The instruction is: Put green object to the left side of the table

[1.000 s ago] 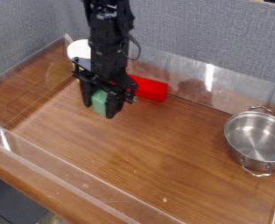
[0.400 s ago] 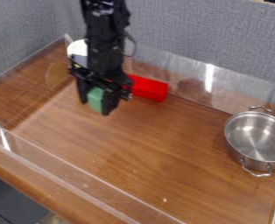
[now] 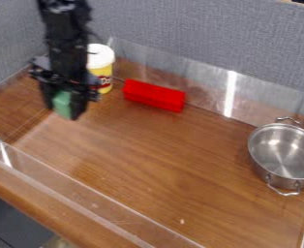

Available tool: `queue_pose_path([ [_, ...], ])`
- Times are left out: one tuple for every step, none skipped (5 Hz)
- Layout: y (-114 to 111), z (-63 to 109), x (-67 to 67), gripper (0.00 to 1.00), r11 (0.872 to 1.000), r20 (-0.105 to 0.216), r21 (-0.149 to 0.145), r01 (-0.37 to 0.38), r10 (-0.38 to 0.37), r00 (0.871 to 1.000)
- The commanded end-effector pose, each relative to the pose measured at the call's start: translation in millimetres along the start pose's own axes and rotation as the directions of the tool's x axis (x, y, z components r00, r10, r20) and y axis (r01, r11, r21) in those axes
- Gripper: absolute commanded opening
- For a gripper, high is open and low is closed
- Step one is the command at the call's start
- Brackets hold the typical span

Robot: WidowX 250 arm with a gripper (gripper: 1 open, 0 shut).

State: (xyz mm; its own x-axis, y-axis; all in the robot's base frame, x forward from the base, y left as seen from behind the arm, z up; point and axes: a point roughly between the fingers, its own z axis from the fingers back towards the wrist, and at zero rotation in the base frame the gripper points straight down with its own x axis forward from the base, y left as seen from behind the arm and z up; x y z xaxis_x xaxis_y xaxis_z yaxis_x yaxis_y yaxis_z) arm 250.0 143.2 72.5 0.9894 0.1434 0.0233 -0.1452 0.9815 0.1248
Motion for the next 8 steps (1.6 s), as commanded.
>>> queue_pose_path([
  [5.9, -2.9, 4.6, 0.0, 1.0, 0.028, 0.02, 0.005, -0.006, 1.0],
  [6.5, -15.3, 12.1, 0.0, 1.0, 0.023, 0.018, 0.014, -0.014, 1.0],
  [4.1, -5.9, 16.0, 0.0, 1.0, 0.064, 0.006, 0.014, -0.015, 0.998],
  [2.5, 3.6, 18.1, 0.0, 1.0, 0.097, -0.004, 0.015, -0.014, 0.995],
  [1.2, 13.2, 21.4, 0.0, 1.0, 0.133, -0.013, 0.014, -0.012, 0.991],
  [2.4, 9.7, 24.6, 0.0, 1.0, 0.138, -0.016, 0.014, -0.012, 0.99],
  [4.2, 1.7, 28.7, 0.0, 1.0, 0.132, -0.015, 0.014, -0.012, 0.991],
  [5.3, -5.9, 32.0, 0.0, 1.0, 0.126, -0.015, 0.015, -0.013, 0.992],
])
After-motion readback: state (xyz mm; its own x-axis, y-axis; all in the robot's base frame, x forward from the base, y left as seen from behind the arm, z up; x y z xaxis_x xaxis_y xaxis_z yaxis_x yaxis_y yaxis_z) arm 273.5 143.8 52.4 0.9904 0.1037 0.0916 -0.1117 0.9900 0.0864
